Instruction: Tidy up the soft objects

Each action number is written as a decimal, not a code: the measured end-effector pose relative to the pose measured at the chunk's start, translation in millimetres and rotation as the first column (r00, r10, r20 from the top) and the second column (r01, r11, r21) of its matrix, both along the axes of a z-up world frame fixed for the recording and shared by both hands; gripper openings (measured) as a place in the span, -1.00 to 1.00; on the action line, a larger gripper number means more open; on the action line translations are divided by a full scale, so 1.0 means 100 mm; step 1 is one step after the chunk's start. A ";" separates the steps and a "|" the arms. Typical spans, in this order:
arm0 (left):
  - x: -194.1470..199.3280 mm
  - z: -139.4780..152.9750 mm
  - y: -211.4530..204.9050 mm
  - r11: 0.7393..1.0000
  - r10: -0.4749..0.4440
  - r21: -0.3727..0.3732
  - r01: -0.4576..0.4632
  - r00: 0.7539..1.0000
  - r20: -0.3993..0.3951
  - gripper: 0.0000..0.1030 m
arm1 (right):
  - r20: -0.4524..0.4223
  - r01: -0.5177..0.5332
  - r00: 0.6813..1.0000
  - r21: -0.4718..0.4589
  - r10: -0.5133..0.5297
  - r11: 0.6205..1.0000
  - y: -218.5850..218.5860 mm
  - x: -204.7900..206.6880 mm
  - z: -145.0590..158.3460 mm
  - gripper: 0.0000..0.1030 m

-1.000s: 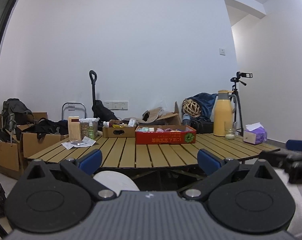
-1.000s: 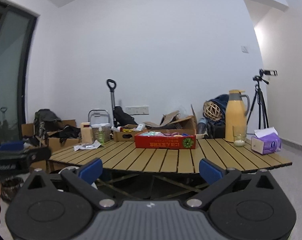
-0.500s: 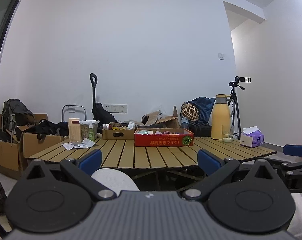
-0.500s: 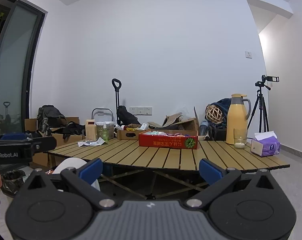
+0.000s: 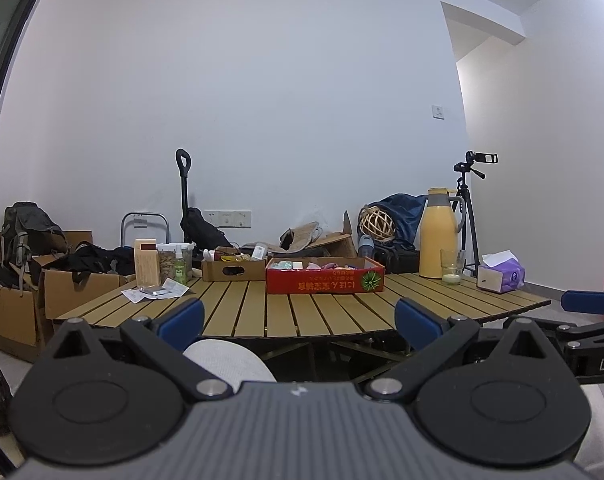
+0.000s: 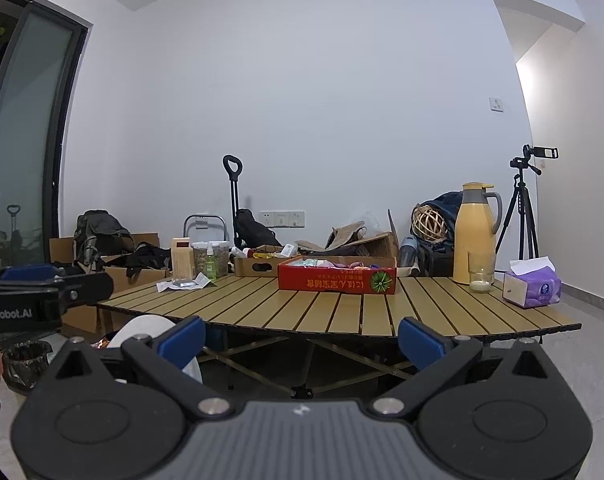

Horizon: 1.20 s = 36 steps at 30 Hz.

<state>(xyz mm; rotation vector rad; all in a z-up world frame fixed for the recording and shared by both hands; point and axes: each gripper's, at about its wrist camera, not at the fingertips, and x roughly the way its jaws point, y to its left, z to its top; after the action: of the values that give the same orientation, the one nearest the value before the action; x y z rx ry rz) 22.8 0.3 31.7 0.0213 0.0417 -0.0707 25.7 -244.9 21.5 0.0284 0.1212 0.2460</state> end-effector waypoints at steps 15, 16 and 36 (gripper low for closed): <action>0.00 0.02 -0.01 1.000 0.003 -0.003 -0.003 1.000 0.003 1.00 | 0.002 -0.002 1.000 0.000 0.002 1.000 0.03 0.01 -0.01 1.00; 0.00 0.02 0.00 1.000 0.003 -0.003 -0.003 1.000 0.003 1.00 | 0.002 -0.002 1.000 -0.001 0.002 1.000 0.03 0.01 -0.02 1.00; 0.00 0.02 -0.01 1.000 0.003 -0.004 -0.003 1.000 0.003 1.00 | -0.001 -0.001 1.000 0.003 0.001 1.000 0.02 0.01 -0.02 1.00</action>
<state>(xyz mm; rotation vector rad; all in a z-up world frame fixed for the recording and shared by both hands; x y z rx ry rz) 22.7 -1.1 33.6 0.0172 0.0389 -0.0678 26.2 -242.6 19.2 0.0319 0.1222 0.2473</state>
